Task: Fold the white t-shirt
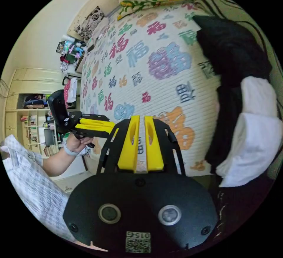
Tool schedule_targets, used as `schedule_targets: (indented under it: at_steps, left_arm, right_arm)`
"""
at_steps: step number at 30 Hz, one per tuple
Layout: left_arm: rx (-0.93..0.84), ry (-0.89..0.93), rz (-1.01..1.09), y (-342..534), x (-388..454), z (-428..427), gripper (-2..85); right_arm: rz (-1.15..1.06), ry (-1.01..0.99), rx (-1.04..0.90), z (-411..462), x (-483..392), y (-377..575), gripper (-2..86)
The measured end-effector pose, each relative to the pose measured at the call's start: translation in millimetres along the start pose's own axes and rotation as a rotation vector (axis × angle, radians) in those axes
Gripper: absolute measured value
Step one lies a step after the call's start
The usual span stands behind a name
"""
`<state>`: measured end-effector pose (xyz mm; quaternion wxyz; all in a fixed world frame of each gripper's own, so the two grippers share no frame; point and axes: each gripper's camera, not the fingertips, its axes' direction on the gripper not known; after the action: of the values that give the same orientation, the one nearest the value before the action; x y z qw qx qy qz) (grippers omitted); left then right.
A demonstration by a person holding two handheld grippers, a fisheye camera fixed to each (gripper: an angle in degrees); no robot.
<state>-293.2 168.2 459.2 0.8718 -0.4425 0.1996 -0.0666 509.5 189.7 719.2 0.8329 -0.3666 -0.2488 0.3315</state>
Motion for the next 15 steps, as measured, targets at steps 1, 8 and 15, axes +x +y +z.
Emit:
schedule_targets:
  at_steps: [1,8,15]
  left_arm:
    - [0.012,-0.031,-0.013,-40.7,4.2,20.6,1.0]
    - [-0.011,-0.054,-0.128,-219.4,5.9,130.2,8.8]
    - [-0.085,-0.075,-0.127,-275.7,46.7,200.3,9.1]
  right_arm:
    - [-0.004,0.070,0.048,-26.5,15.3,-2.6,5.6]
    - [0.087,0.097,0.187,-111.3,86.8,32.5,7.6]
    - [0.289,0.156,0.163,-142.1,121.9,116.5,8.4]
